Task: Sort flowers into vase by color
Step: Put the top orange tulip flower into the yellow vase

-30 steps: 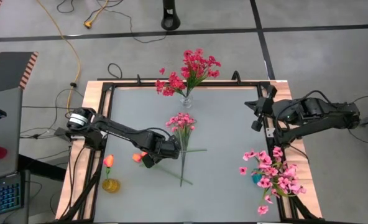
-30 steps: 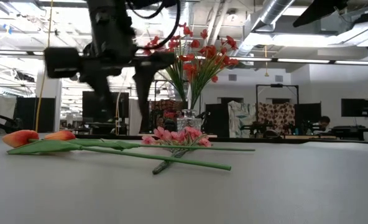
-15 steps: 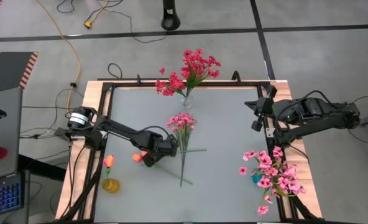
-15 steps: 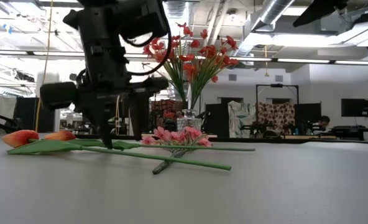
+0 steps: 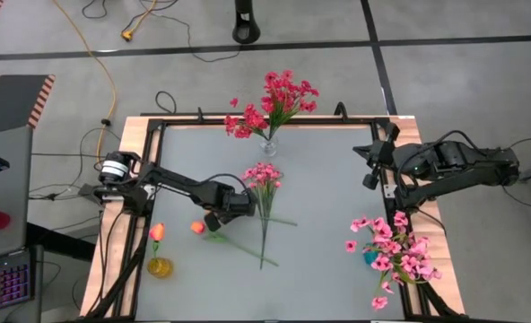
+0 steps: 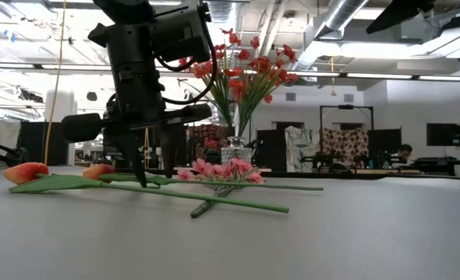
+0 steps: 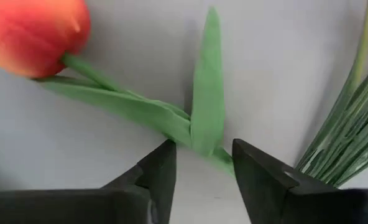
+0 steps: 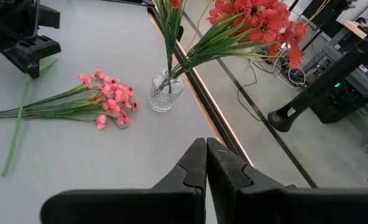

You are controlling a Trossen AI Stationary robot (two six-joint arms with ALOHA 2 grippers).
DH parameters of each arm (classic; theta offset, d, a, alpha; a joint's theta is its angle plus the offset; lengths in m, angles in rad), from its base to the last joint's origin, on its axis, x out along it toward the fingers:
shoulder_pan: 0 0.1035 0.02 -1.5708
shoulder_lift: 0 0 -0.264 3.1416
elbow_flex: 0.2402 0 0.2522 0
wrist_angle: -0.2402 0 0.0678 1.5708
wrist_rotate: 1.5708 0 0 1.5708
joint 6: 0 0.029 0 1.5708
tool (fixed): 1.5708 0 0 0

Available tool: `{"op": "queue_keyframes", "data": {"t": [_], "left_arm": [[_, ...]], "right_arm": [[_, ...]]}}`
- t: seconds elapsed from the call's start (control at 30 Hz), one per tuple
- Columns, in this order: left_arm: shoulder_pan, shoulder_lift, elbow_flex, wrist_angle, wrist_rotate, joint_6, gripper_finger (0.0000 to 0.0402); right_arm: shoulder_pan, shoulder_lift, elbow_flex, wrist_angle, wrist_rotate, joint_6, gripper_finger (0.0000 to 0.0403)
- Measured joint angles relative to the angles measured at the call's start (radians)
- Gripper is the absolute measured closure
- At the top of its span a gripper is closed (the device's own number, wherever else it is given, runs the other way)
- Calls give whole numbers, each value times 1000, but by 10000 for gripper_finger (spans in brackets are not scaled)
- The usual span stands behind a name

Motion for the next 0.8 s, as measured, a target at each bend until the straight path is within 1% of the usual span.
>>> {"op": "queue_keyframes", "data": {"t": [0.2,0.4,0.6,0.8], "left_arm": [[34,0,0,-29,0,115,307],[78,0,0,-70,0,232,328],[113,0,0,-73,-2,351,348],[126,0,0,-75,0,471,383]], "right_arm": [[0,0,0,0,0,0,365],[0,0,0,0,0,0,365],[0,0,0,0,0,0,365],[0,0,0,0,0,0,365]]}}
